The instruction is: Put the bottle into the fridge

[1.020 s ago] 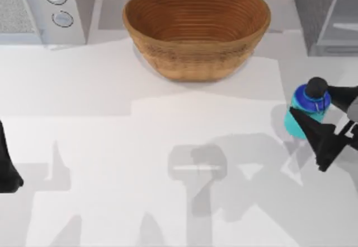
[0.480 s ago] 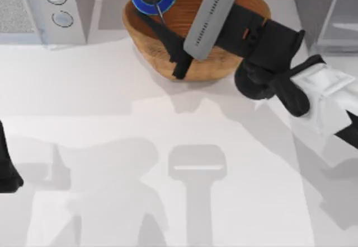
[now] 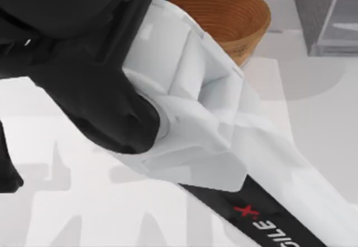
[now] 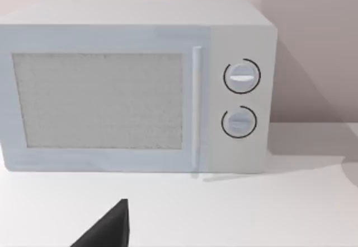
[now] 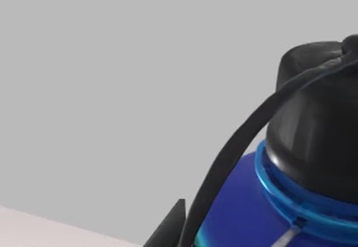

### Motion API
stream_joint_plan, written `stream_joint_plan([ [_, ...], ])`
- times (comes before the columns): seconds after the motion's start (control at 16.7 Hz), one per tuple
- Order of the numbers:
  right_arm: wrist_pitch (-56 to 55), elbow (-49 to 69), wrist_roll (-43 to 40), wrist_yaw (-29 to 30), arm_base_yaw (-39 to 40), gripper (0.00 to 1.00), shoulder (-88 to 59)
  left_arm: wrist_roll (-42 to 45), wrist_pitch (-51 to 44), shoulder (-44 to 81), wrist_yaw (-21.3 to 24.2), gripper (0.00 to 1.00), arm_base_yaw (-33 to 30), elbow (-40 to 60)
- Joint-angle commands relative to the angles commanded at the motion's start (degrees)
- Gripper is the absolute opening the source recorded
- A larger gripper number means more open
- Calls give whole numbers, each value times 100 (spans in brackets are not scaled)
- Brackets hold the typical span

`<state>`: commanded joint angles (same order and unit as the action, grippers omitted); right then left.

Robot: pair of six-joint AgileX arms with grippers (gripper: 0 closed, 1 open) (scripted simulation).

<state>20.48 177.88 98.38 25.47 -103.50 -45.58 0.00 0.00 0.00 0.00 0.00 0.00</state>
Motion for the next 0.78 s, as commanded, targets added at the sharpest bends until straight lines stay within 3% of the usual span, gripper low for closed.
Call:
stream_joint_plan([
  [0.48,-1076,-8559,-4412,-1110,4605,1,1754,0,0,0,0,100,0,0],
  [0.78,-1555,-12964,-6794,-1730,7114,1,2889,0,0,0,0,100,0,0],
])
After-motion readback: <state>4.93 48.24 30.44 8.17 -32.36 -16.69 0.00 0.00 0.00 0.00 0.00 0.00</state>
